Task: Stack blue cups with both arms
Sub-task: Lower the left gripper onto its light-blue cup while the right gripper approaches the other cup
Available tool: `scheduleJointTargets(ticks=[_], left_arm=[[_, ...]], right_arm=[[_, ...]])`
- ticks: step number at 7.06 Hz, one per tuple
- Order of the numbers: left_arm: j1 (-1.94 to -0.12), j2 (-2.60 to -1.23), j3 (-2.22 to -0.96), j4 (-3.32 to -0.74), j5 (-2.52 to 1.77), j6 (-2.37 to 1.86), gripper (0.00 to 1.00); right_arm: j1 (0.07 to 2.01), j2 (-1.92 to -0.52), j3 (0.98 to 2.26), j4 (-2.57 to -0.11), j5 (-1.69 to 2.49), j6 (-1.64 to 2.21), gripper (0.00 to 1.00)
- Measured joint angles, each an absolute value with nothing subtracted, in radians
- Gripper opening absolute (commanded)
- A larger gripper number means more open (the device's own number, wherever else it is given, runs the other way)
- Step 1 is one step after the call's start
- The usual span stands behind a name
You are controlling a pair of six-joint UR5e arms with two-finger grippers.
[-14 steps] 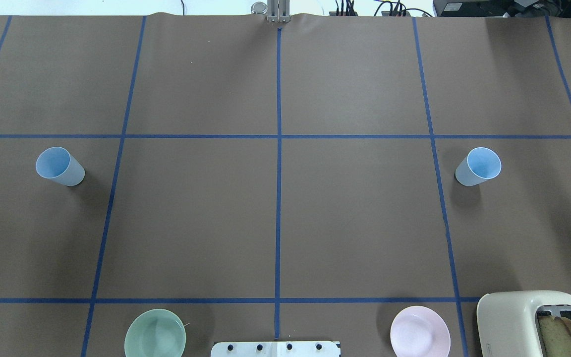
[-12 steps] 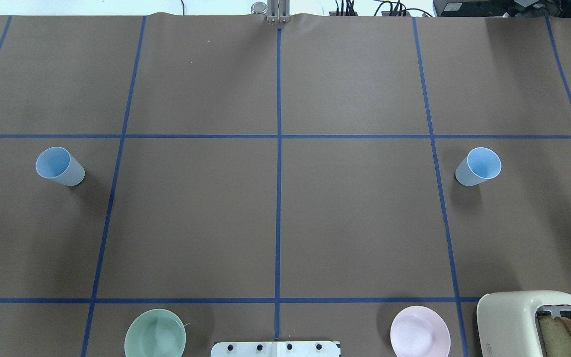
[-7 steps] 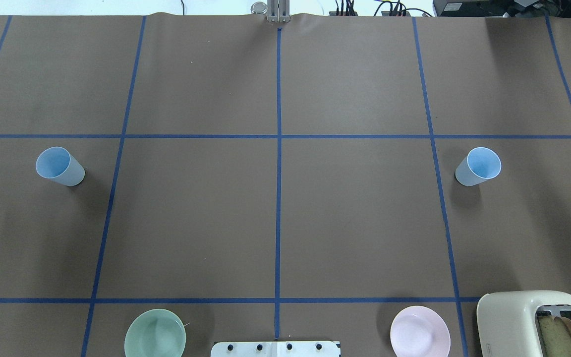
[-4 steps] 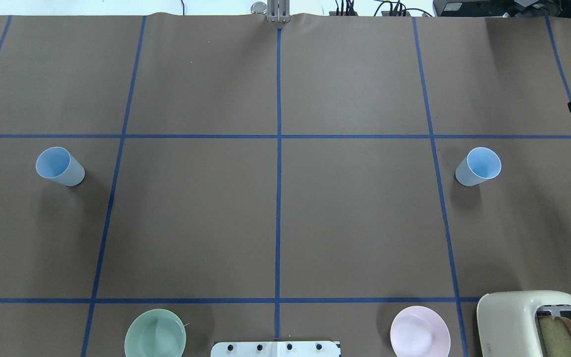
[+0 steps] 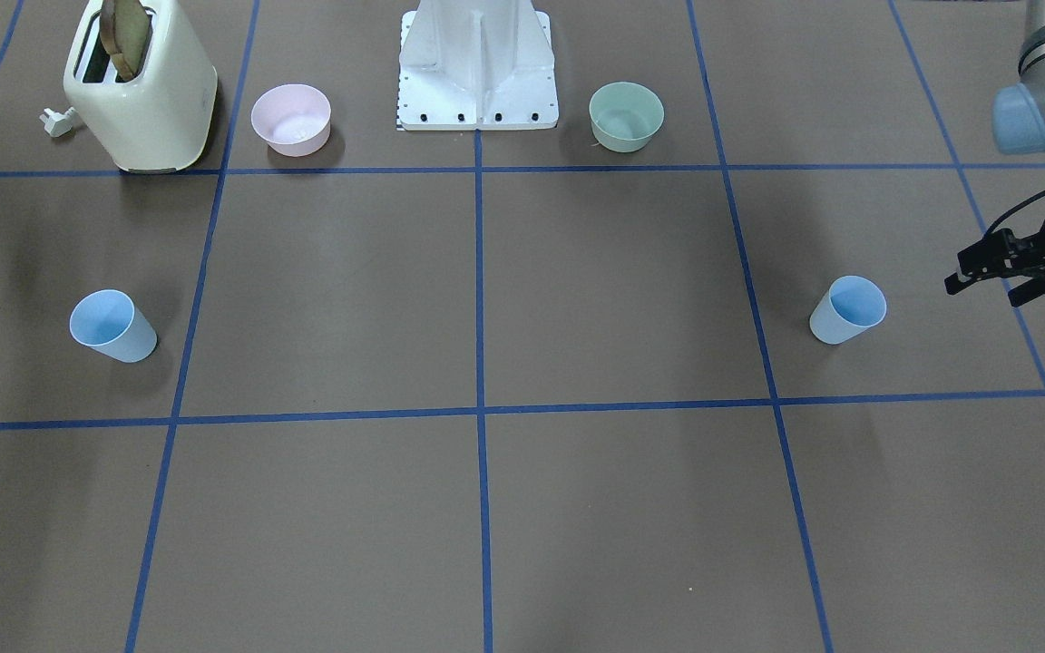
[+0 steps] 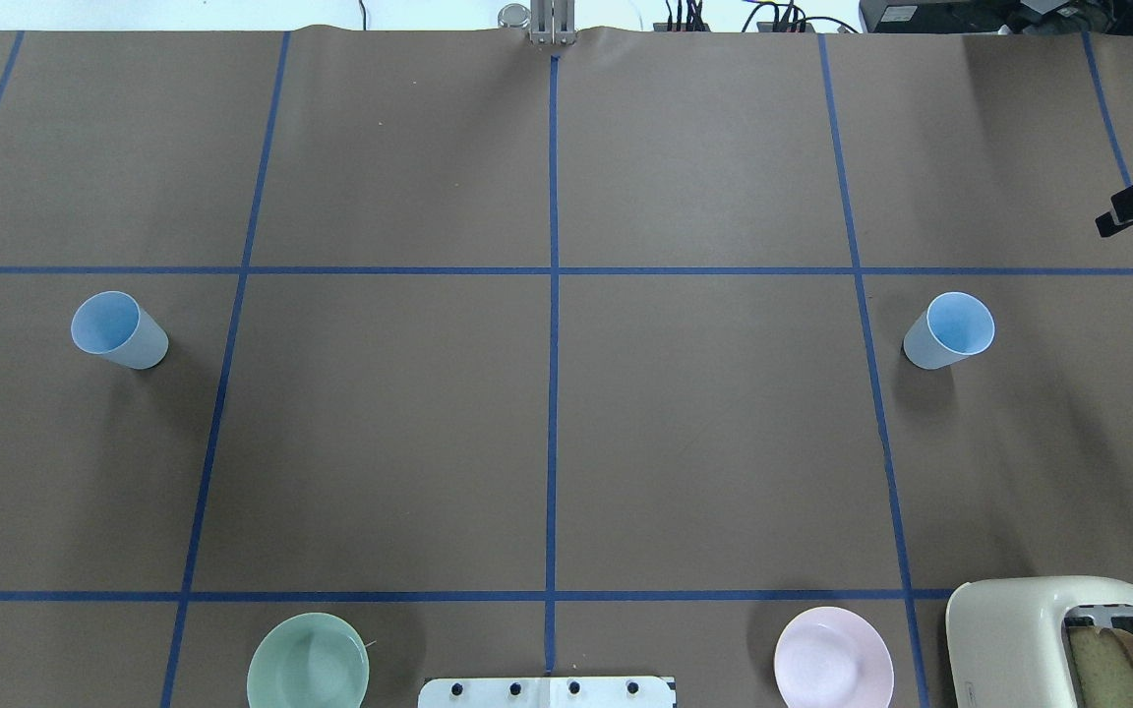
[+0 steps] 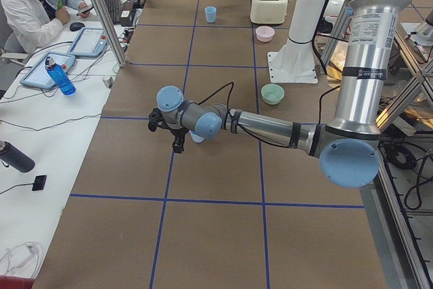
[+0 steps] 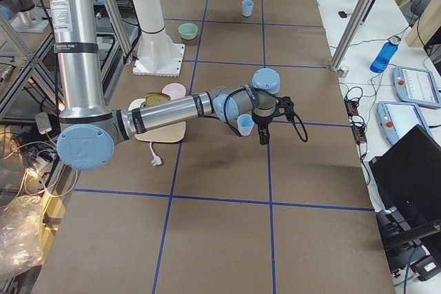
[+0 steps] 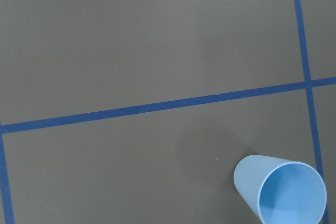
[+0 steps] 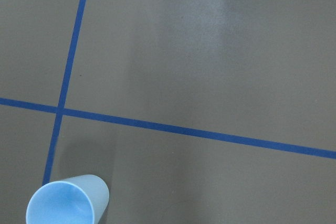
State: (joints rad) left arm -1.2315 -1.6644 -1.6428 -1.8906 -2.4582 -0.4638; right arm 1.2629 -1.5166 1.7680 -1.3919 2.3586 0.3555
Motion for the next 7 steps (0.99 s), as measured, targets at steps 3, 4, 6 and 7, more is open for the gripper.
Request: scheduleJointTargets(ticks=[3,4,6,7], left_arm=[[-1.179,-1.659,-1.640,-1.961,-2.453,-0.546,0.93],[-1.158,-1.661,-1.637,-1.964,-2.451,-0.566,0.91],[-1.121,-1.665,-1.634,-1.965,-2.449,-0.599,0.89],[-1.105,-1.666,-1.632,-1.966,-2.443,-0.603,0.86]], right_arm=[[1.229,-1.542,1.772,-1.384,2.366,0.387,0.98],[1.216,-1.543,1.778,-1.383,2.365,0.403,0.98],[1.200,-1.545,1.787,-1.382,2.361,0.413,0.98],[1.194,-1.546,1.788,-1.382,2.358,0.414,0.98]])
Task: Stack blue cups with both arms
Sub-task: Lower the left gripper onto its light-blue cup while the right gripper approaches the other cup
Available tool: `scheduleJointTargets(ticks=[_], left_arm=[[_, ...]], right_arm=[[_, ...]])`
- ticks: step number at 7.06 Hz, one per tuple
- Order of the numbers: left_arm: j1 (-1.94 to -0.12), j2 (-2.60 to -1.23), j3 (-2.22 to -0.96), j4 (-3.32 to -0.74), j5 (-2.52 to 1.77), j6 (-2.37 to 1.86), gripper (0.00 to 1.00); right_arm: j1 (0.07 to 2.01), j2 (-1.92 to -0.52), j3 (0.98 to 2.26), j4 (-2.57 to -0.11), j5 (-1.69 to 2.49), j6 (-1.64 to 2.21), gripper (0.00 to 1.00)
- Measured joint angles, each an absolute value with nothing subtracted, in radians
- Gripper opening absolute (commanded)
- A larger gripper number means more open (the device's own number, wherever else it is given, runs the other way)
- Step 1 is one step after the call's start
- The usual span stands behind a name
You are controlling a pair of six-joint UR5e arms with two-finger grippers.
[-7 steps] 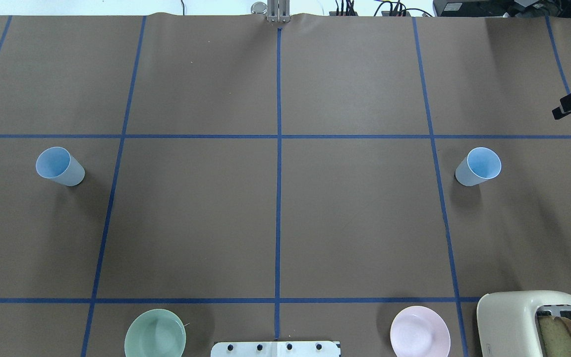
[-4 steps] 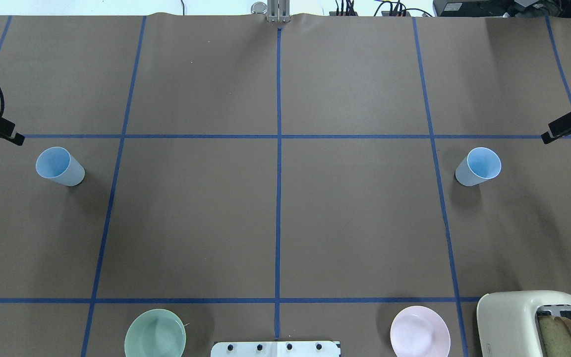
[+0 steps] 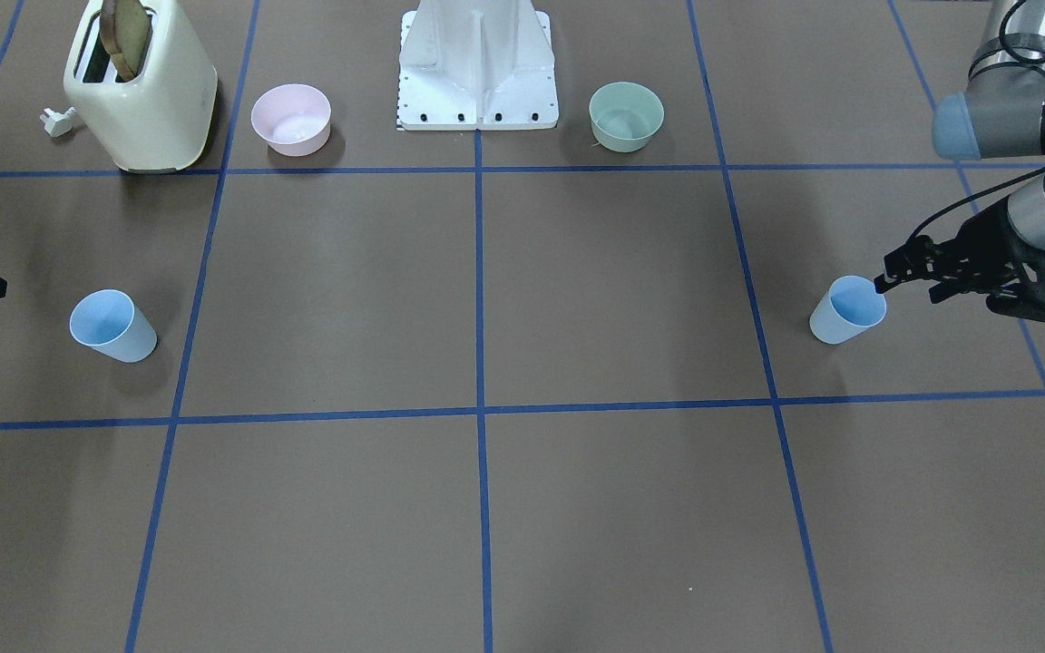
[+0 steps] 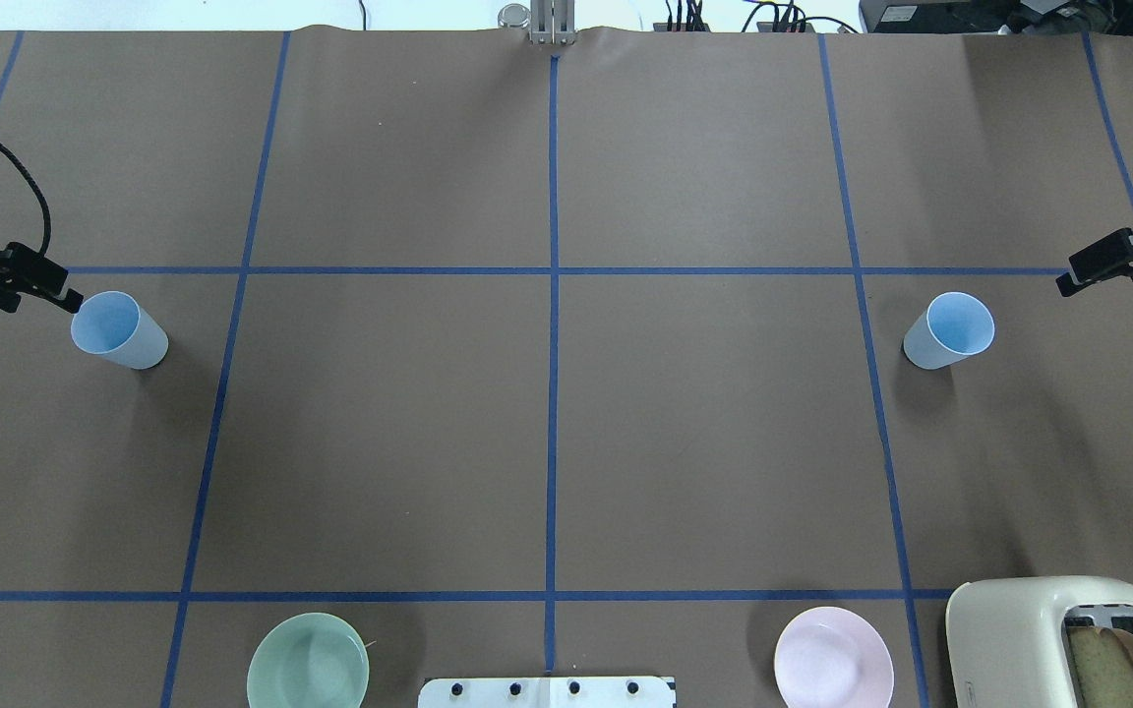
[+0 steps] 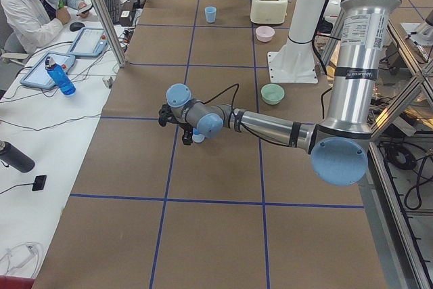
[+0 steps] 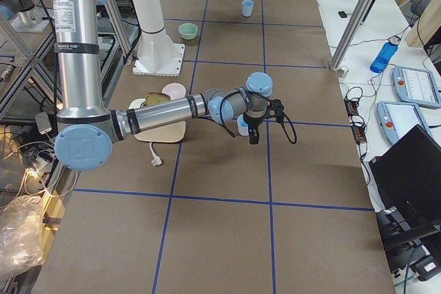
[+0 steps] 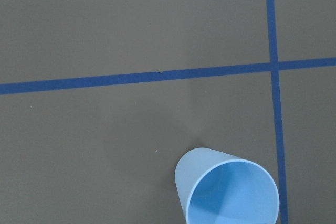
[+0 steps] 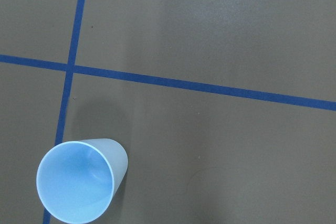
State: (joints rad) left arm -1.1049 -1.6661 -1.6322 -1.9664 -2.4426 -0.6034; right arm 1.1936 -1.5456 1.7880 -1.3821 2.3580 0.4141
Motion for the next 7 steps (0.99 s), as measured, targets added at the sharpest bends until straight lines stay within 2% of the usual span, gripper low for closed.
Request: scheduleJointTargets(ticks=[1,2,6,7], left_arm=[[-1.089,-1.667,-1.631,-1.967,-2.431,-0.606,0.78],[-1.079,-1.670,-1.628,-1.968,-2.424,-0.607,0.66],[-1.058,-1.698,-1.583,-1.972,-2.421,-0.606,0.58],[-1.055,-1.699,-1.577,-1.975,-2.421,-0.606,0.43]], right_arm=[[1.190,-1.545,1.788,-1.382,2.356,0.415,0.98],[1.188,-1.545,1.789,-1.382,2.355,0.415,0.98],[1.187,-1.544,1.789,-1.381,2.355,0.415,0.99],[1.187,-1.544,1.789,-1.382,2.355,0.415,0.99]])
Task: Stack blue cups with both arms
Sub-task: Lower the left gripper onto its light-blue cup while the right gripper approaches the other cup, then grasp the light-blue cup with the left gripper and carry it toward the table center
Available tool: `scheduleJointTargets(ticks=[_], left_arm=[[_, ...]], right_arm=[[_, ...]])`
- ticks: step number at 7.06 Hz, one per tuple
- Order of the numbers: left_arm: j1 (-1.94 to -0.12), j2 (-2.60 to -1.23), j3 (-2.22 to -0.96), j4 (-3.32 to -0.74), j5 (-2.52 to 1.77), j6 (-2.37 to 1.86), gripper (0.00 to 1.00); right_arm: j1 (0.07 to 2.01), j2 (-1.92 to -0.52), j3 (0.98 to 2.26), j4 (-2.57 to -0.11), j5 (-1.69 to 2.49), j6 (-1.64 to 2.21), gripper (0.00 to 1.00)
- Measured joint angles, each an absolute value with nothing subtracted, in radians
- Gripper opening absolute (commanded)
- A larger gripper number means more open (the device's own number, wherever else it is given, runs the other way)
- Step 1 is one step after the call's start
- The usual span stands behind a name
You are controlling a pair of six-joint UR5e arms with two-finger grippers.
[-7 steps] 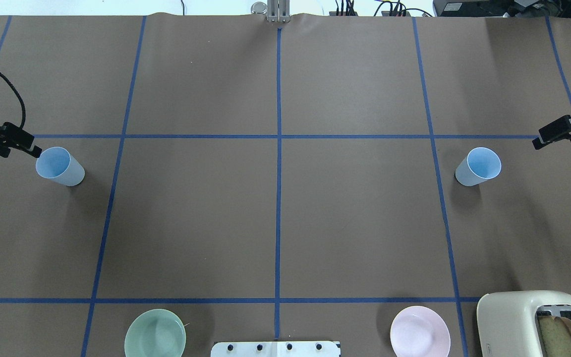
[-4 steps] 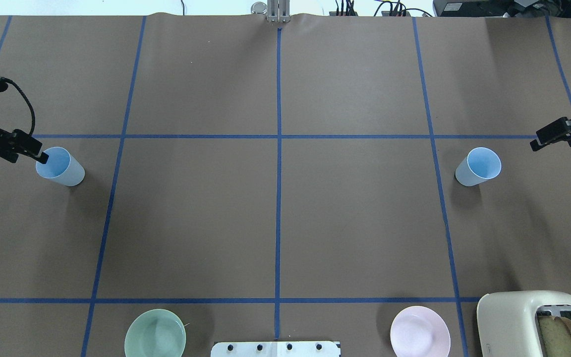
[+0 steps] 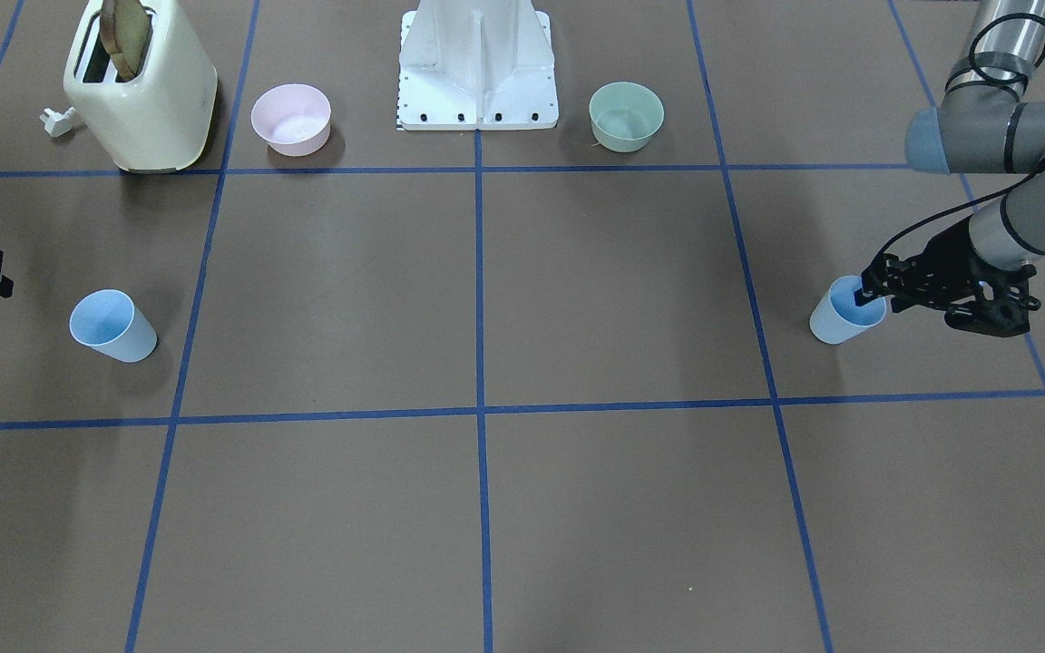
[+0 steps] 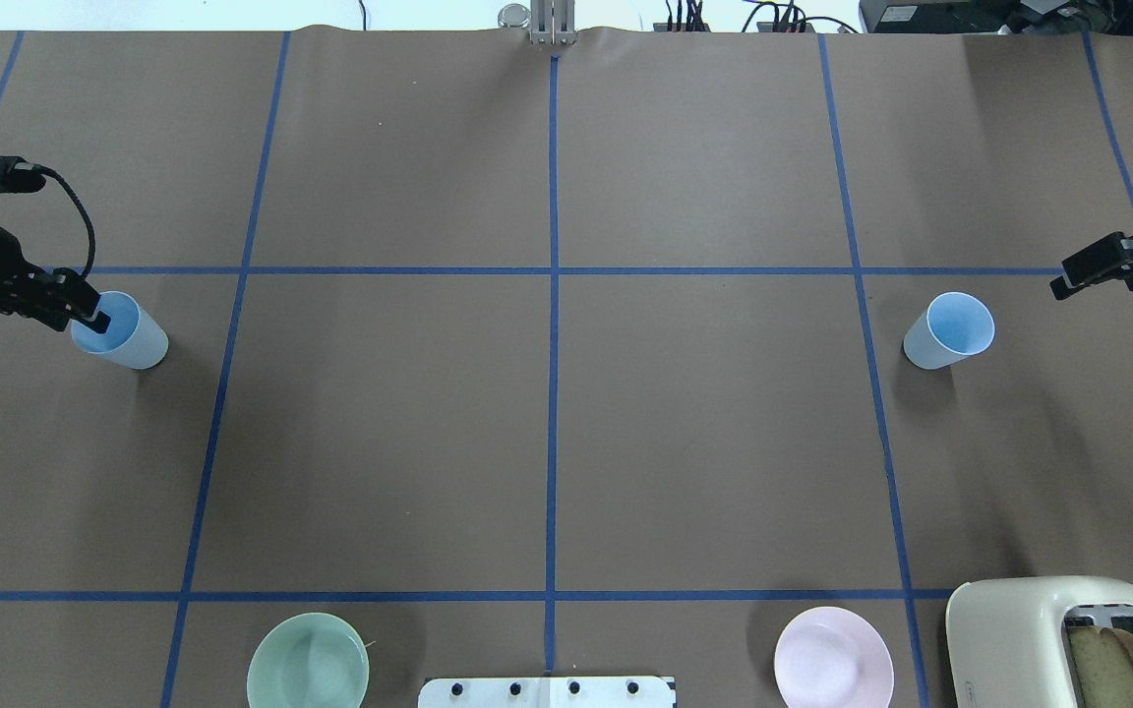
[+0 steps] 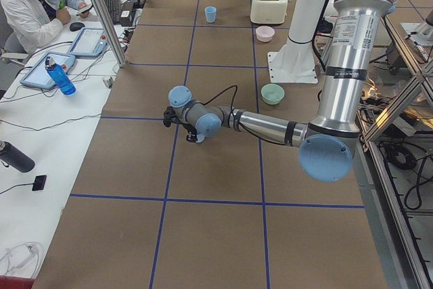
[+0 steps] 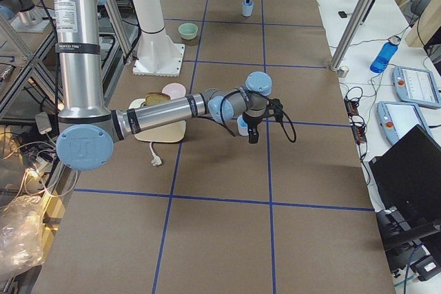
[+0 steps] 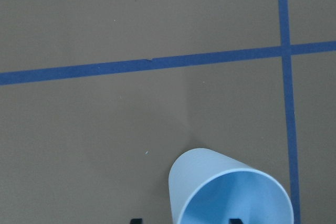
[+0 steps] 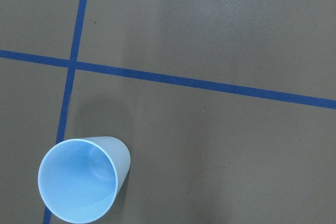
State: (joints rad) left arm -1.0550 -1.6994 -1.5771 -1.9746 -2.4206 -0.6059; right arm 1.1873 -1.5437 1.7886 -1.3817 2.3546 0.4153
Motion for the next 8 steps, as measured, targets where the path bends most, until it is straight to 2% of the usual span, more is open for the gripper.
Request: scheduleJointTargets(ticks=[2,3,6,8], left_arm=[[-1.051,-1.705,-1.558,-1.989,-2.421,-0.606,0.12],[-1.049,-1.706,-1.554,-1.993,-2.421,-0.606,0.00],[-1.048,-1.710,-1.573,-1.993,-2.421,-0.627,0.00],[-1.048,-1.760,-1.629,-1.951,-2.423,-0.741,0.00]], right_arm=[[1.187,-1.543,1.789,-1.382,2.355,0.414,0.99],[1.186,-1.543,1.789,-1.382,2.355,0.414,0.99],[1.186,-1.543,1.789,-1.382,2.355,0.416,0.99],[1.185,-1.543,1.788,-1.382,2.354,0.415,0.99]])
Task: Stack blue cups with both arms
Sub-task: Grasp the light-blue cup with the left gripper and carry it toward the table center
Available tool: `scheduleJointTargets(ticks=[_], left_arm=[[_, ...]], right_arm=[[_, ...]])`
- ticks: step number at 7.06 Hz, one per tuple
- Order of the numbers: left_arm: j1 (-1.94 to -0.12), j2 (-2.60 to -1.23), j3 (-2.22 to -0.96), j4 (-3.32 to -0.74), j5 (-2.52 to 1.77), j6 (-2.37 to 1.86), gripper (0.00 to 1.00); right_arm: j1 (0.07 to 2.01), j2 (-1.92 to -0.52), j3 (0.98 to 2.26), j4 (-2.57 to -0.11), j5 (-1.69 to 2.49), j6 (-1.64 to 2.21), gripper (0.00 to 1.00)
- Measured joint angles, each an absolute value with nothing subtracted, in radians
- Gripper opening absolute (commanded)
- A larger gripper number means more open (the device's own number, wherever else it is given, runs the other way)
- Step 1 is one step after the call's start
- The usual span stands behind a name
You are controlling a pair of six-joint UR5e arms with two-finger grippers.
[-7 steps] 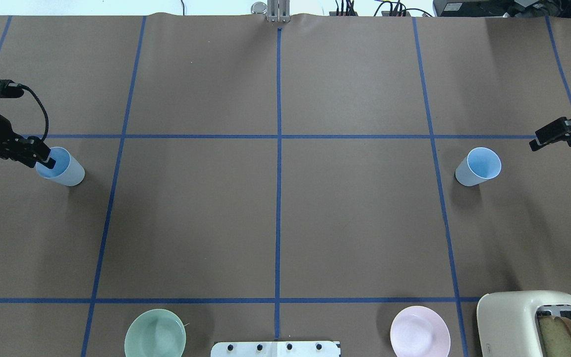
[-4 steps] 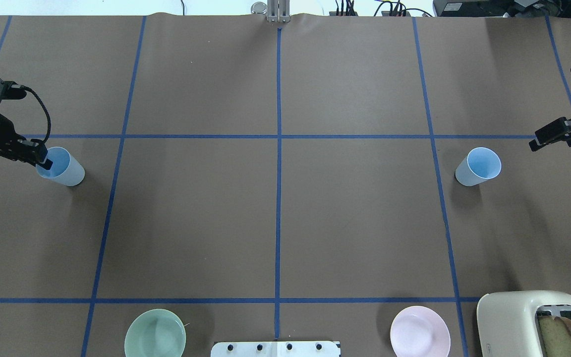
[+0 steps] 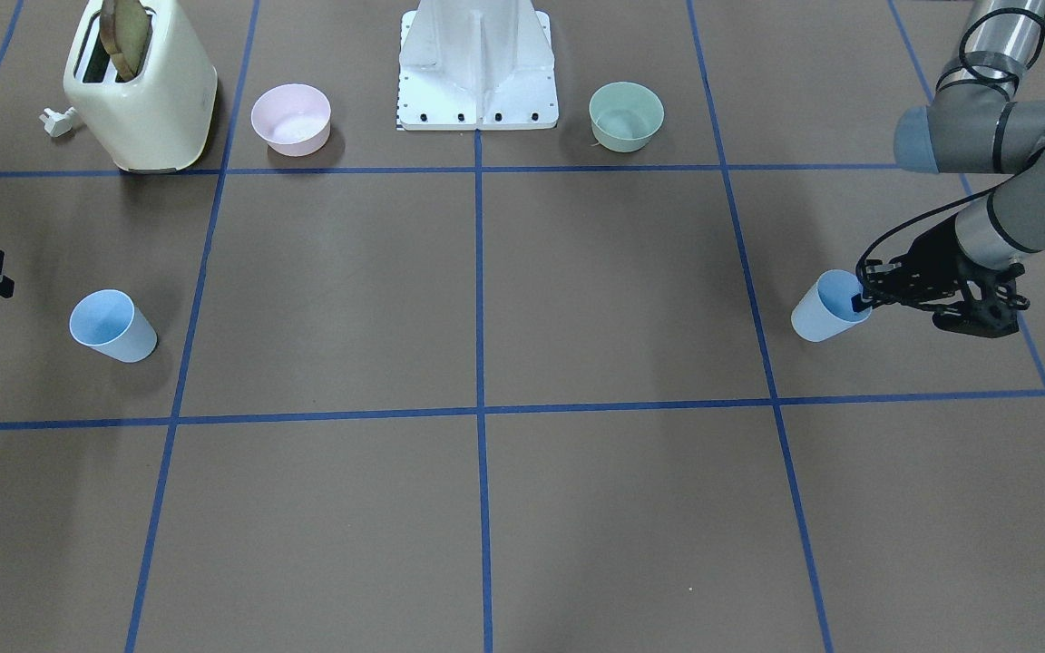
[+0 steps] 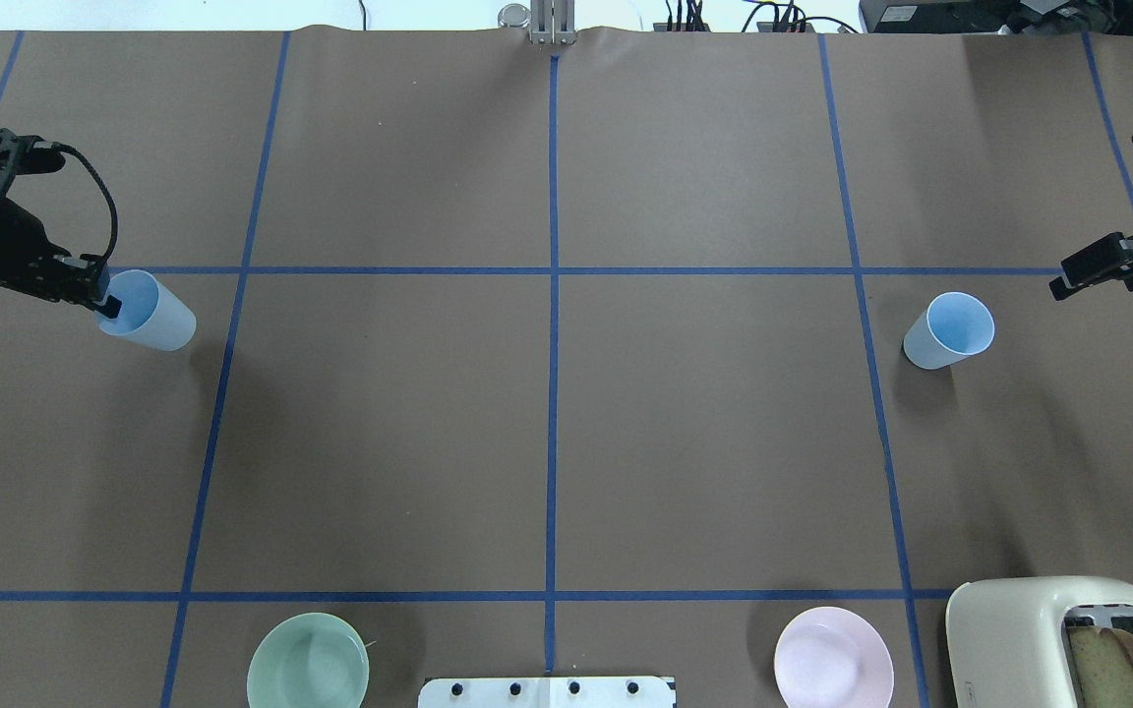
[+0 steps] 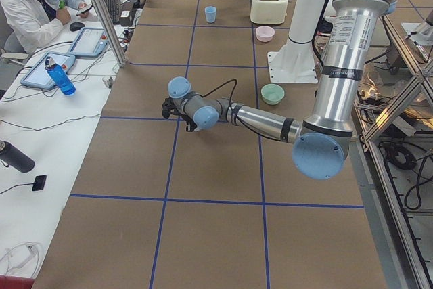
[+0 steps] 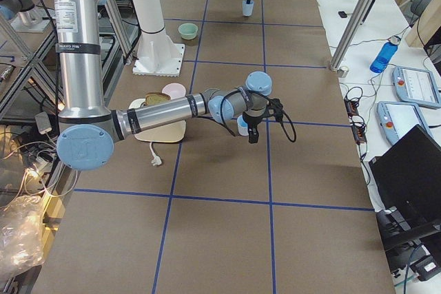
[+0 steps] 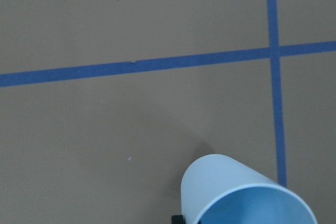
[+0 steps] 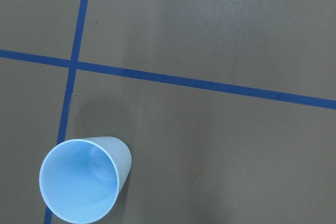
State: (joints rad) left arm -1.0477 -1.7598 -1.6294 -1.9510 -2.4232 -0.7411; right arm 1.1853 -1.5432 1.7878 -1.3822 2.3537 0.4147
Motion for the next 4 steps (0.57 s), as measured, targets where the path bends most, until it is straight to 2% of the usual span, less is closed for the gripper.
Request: scheduleJointTargets(ticks=[4], left_arm=[[-0.957,-2.005,-1.694,-1.728,-2.377,-1.022,0.00]], right_arm=[[1.154,-1.542,1.784,-1.383,2.333,0.416,0.94]])
